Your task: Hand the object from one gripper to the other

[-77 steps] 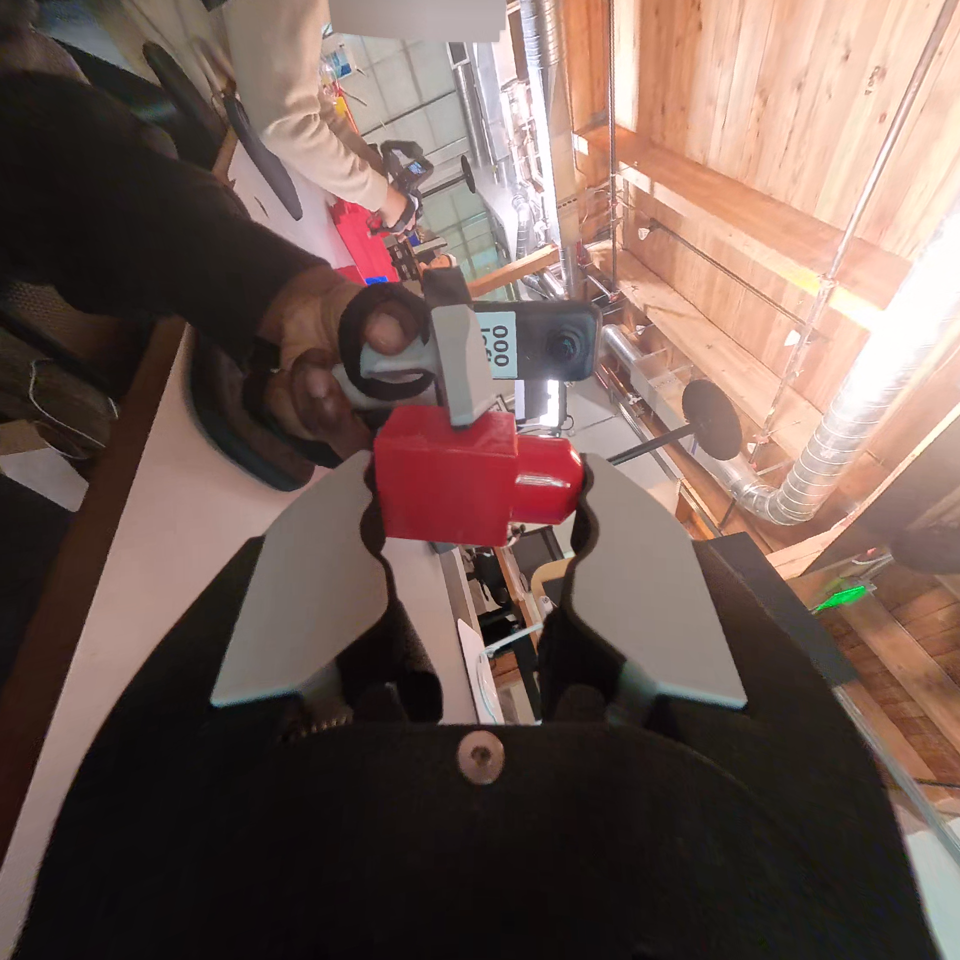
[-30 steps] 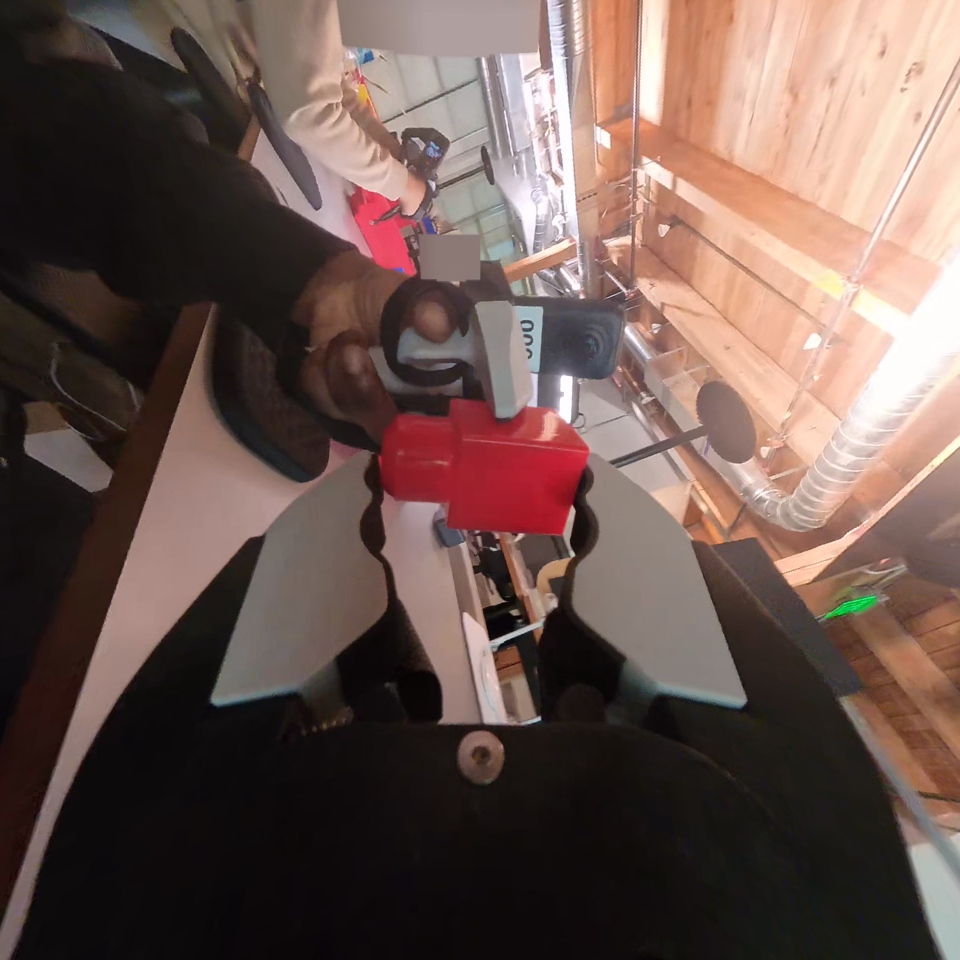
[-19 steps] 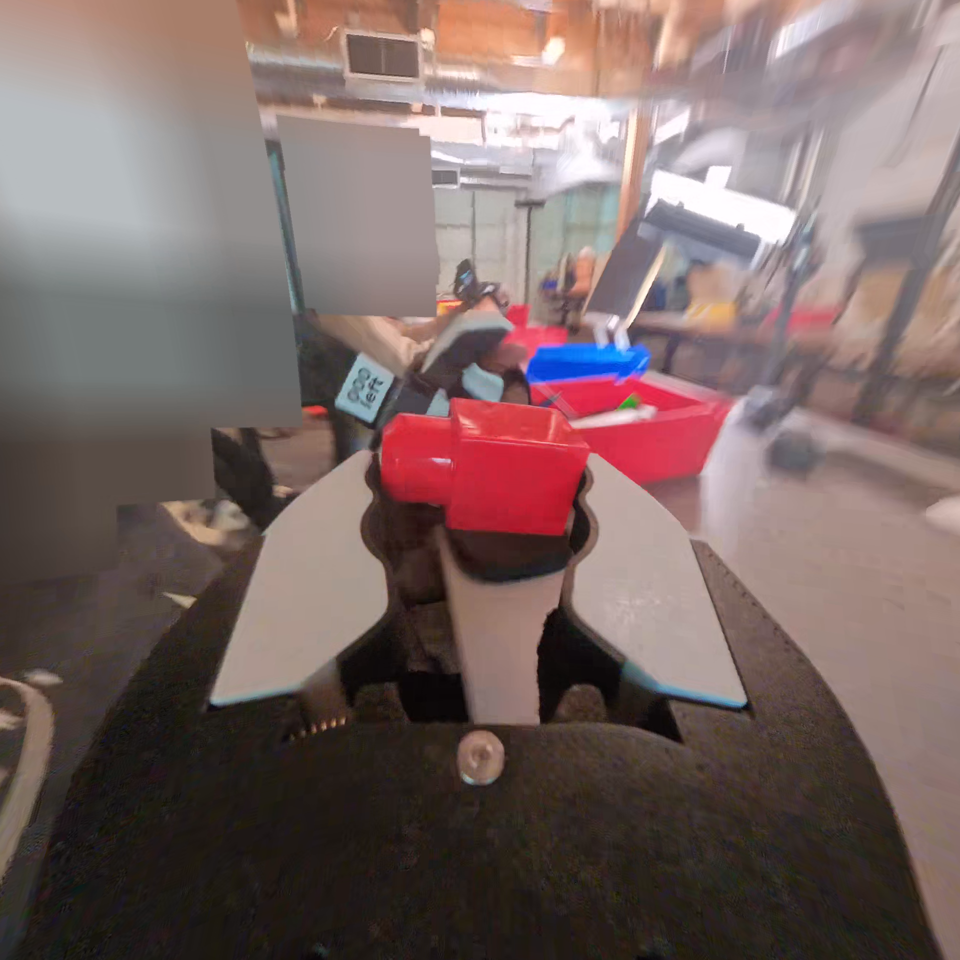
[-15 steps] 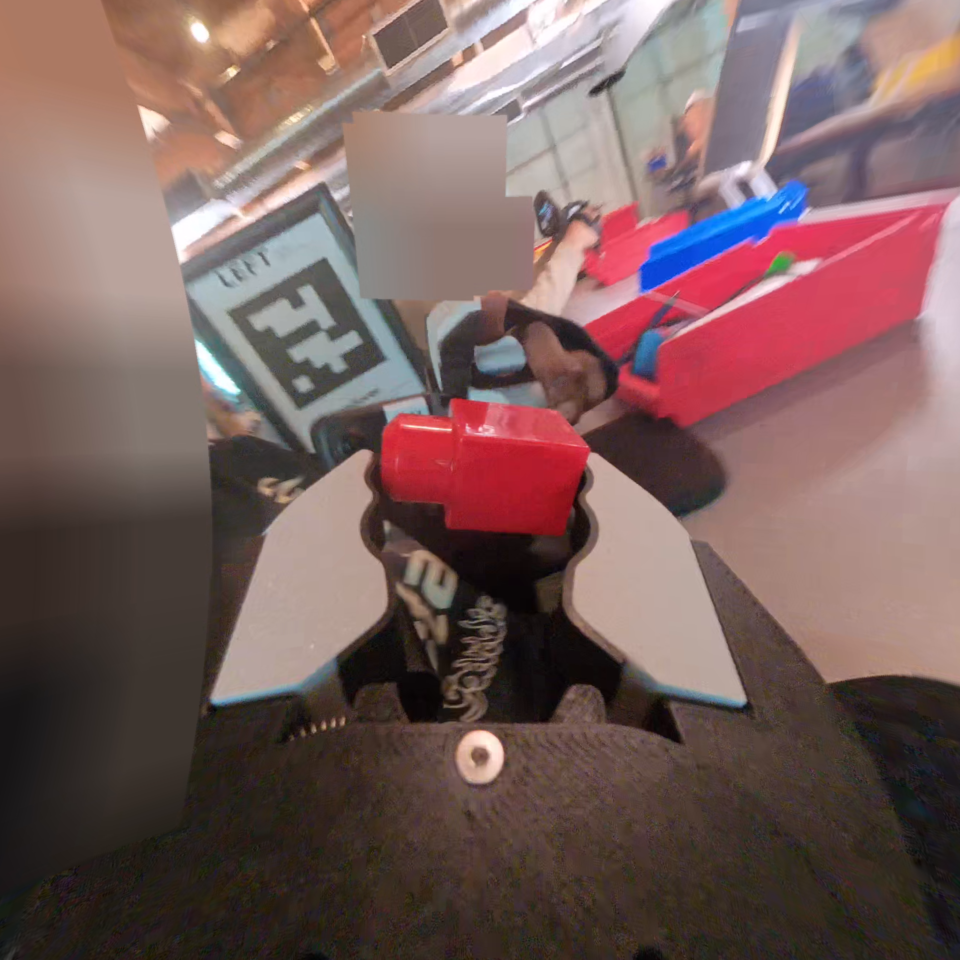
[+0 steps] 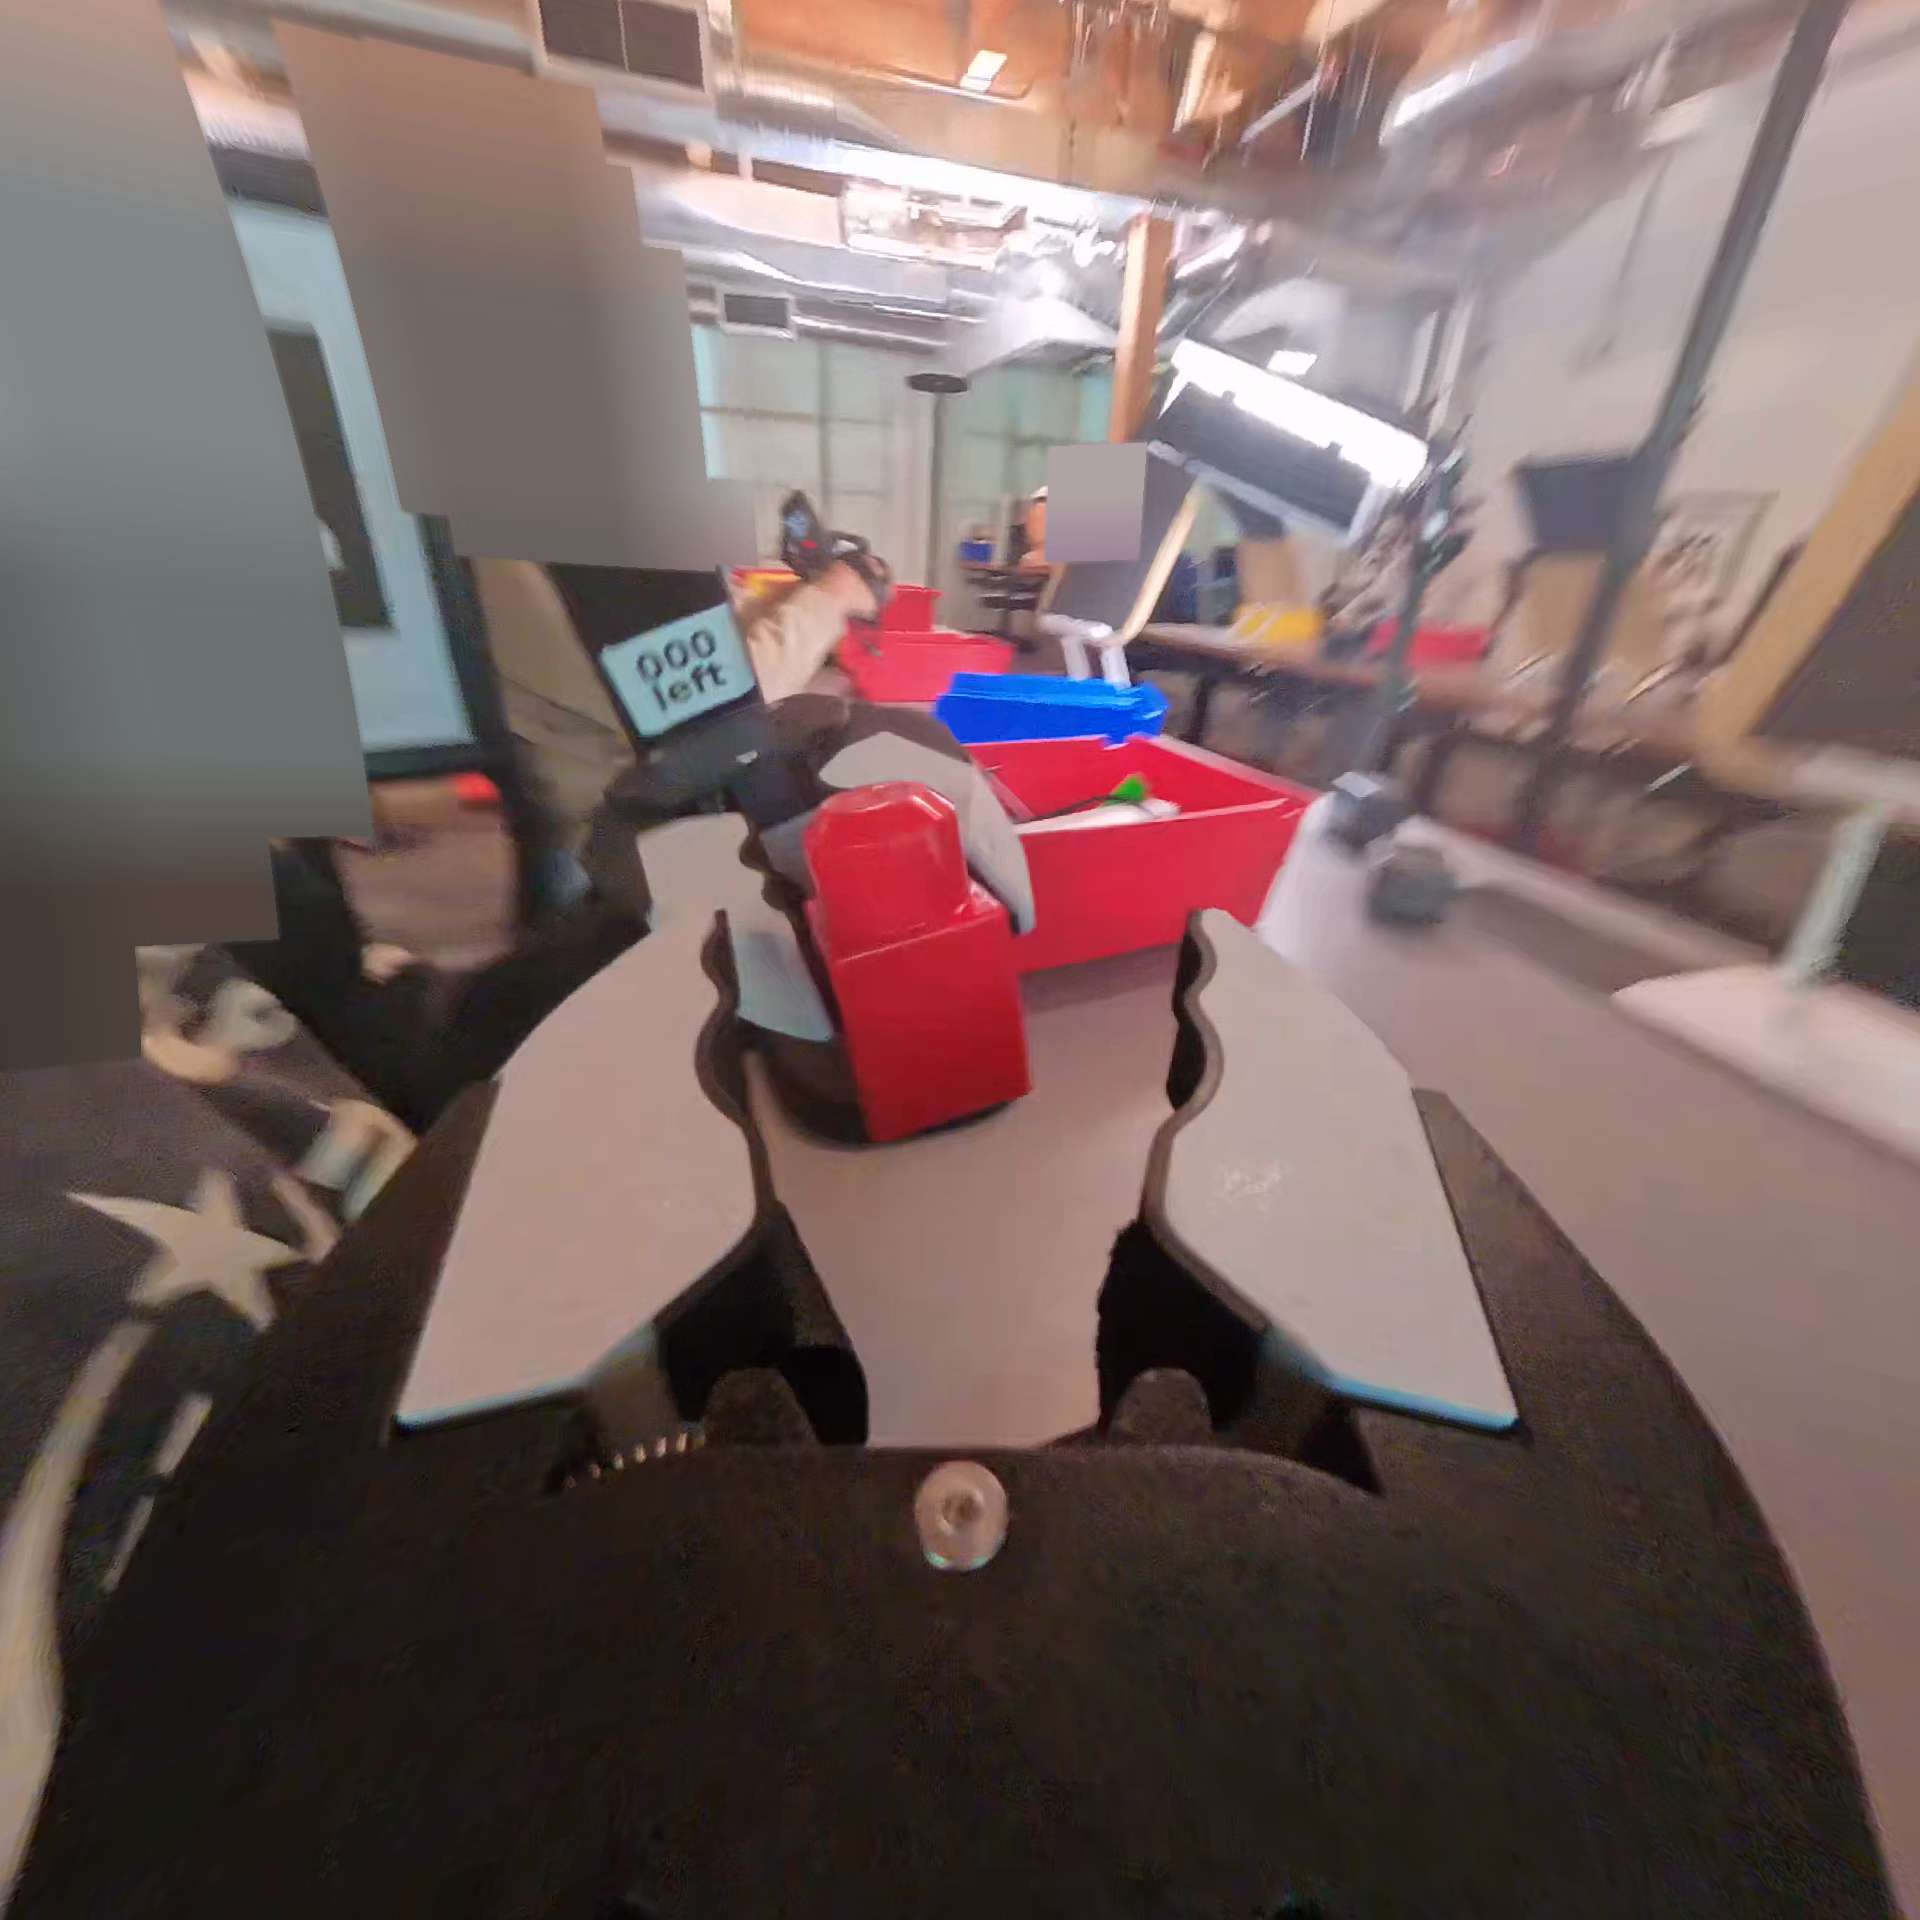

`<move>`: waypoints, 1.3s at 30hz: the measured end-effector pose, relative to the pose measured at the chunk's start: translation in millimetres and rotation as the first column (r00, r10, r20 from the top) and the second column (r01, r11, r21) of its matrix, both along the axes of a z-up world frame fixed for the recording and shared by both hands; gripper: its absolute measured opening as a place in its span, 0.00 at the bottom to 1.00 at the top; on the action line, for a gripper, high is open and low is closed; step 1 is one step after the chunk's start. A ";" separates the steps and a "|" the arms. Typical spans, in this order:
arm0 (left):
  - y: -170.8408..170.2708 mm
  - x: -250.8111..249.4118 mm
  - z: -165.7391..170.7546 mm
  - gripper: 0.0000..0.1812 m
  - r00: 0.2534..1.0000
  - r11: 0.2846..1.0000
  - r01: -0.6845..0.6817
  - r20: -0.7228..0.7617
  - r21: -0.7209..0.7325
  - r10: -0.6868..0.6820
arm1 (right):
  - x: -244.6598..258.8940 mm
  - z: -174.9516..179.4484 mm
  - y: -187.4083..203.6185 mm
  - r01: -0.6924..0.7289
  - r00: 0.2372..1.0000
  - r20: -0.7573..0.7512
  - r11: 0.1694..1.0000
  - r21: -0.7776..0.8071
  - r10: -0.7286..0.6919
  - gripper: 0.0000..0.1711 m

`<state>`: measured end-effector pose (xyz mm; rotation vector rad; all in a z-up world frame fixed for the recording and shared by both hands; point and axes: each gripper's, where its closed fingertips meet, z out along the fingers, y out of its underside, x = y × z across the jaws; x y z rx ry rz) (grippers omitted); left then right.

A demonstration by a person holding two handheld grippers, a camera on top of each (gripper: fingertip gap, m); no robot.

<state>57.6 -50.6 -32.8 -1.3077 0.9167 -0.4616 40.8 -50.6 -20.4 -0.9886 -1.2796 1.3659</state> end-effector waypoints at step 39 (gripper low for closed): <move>70.9 -80.6 -80.8 0.45 0.619 0.756 -0.652 -0.533 0.062 0.577 | 158.5 -12.1 232.8 0.830 0.517 0.198 0.544 0.121 -0.833 0.17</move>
